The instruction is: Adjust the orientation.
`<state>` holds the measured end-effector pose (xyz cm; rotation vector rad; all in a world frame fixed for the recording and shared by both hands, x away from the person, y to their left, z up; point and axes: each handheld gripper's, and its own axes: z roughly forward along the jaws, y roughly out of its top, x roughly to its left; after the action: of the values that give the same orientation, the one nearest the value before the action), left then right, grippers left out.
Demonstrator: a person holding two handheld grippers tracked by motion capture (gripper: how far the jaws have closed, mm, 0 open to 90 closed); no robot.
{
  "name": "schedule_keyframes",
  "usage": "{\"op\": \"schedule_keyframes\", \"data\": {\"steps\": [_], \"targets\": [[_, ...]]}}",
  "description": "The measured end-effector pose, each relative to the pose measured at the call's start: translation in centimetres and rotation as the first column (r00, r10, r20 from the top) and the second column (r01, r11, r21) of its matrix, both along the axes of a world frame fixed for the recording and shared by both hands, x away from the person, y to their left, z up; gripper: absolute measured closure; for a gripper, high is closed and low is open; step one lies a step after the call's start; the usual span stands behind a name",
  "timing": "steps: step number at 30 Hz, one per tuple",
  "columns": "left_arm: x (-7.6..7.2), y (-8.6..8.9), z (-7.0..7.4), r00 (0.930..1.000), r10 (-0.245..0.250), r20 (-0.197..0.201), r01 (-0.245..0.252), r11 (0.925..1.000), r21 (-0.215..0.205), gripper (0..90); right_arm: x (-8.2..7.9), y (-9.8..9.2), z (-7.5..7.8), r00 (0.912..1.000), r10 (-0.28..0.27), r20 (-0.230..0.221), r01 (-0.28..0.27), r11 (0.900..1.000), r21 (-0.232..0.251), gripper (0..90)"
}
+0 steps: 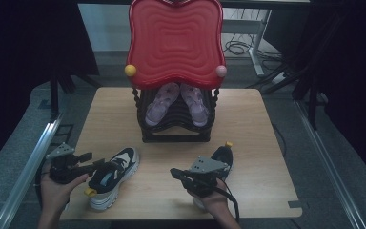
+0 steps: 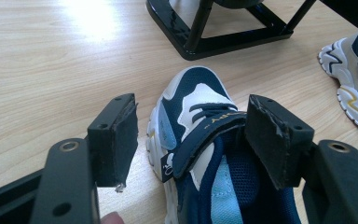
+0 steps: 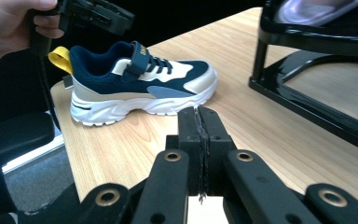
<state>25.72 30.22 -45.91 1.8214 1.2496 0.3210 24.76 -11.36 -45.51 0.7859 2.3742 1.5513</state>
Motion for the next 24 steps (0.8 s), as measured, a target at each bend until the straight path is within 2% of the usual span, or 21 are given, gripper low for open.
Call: {"op": "schedule_keyframes", "data": {"steps": [3, 10, 15, 17, 18, 24], "targets": [[0.1, 0.1, -0.1, 1.0000, 0.002, -0.003, -0.002, 1.0000, -0.001, 35.1, -0.2, -1.1, 0.4, 0.9997, -0.021, 0.012, 0.021, 1.000, -0.003, 89.2], [0.2, 0.0, -0.1, 1.0000, -0.004, -0.003, 0.004, 1.0000, 0.001, 35.2, -0.5, -4.0, 0.2, 0.9968, -0.079, 0.009, 0.080, 0.997, -0.007, 89.3], [0.2, -0.2, -0.1, 1.0000, -0.008, -0.003, 0.008, 1.0000, 0.003, 35.2, -0.9, -6.9, 0.6, 0.9912, -0.131, 0.018, 0.131, 0.991, 0.005, 89.4], [0.2, -0.2, -0.1, 1.0000, -0.008, -0.004, 0.008, 1.0000, 0.003, 35.2, -1.0, -7.3, 0.6, 0.9903, -0.138, 0.018, 0.138, 0.990, 0.010, 89.4], [0.3, -0.1, -0.1, 1.0000, -0.008, -0.003, 0.008, 1.0000, 0.004, 35.2, -1.1, -8.3, 0.6, 0.9866, -0.162, 0.020, 0.162, 0.987, 0.012, 89.5], [0.3, -0.1, -0.1, 1.0000, -0.004, -0.005, 0.004, 1.0000, 0.003, 35.2, -1.6, -10.1, 0.0, 0.9811, -0.193, 0.017, 0.193, 0.981, 0.001, 89.6]]}}
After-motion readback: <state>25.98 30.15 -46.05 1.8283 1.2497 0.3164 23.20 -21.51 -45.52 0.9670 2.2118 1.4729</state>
